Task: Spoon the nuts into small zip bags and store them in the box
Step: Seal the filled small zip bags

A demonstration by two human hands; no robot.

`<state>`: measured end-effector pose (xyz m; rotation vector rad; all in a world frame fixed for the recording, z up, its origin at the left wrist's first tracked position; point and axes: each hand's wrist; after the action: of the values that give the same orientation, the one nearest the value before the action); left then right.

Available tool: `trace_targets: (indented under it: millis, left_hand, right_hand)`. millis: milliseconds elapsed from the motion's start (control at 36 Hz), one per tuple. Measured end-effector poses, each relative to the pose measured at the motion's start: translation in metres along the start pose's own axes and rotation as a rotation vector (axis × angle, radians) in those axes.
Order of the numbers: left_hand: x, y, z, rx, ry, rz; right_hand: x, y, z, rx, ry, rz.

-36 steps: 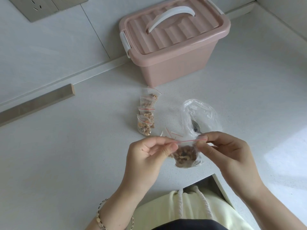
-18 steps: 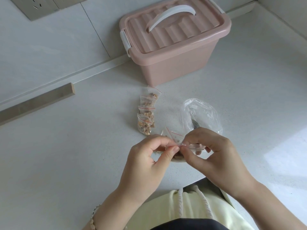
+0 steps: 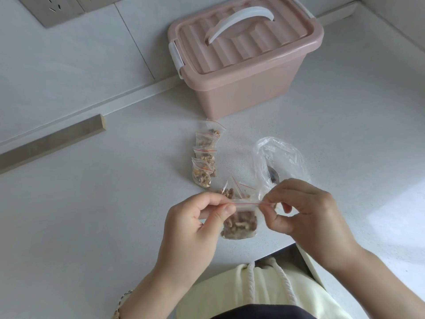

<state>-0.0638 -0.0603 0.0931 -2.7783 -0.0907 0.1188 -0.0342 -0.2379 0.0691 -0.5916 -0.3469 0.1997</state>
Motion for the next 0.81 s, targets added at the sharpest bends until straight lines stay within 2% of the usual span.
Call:
trace_targets:
  millis: [111, 167, 278, 389, 500, 583, 722, 806]
  left_hand:
    - [0.01, -0.021, 0.011, -0.056, -0.076, -0.149]
    - [0.02, -0.042, 0.025, -0.003, -0.09, -0.194]
    - [0.028, -0.054, 0.068, 0.138, -0.159, 0.009]
    - [0.039, -0.028, 0.116, 0.241, -0.26, 0.228]
    - [0.058, -0.006, 0.137, 0.391, -0.262, 0.347]
    - [0.073, -0.003, 0.137, 0.445, -0.24, 0.287]
    - [0.083, -0.012, 0.132, 0.294, -0.292, 0.059]
    - [0.075, -0.018, 0.134, 0.266, -0.311, -0.002]
  right_hand:
    - [-0.004, -0.017, -0.015, 0.065, 0.129, -0.064]
    - [-0.006, -0.027, -0.026, 0.08, 0.21, -0.125]
    - [-0.016, -0.023, -0.04, 0.054, 0.392, -0.027]
    - [-0.009, 0.006, -0.046, 0.043, 0.445, 0.123]
    - [0.01, 0.035, -0.044, 0.027, 0.464, 0.311]
    - [0.029, 0.059, -0.045, -0.005, 0.457, 0.37]
    - [0.068, 0.102, -0.055, -0.107, 0.454, 0.376]
    - [0.086, 0.126, -0.057, -0.167, 0.503, 0.388]
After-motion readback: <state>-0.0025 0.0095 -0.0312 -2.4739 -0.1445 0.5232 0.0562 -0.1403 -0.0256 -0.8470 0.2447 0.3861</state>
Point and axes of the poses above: each hand's wrist, its own x-axis towards the middle knuckle, its own y-axis out of the palm, z = x × y, and after that the axes turned 3 degrees about x, right-handed
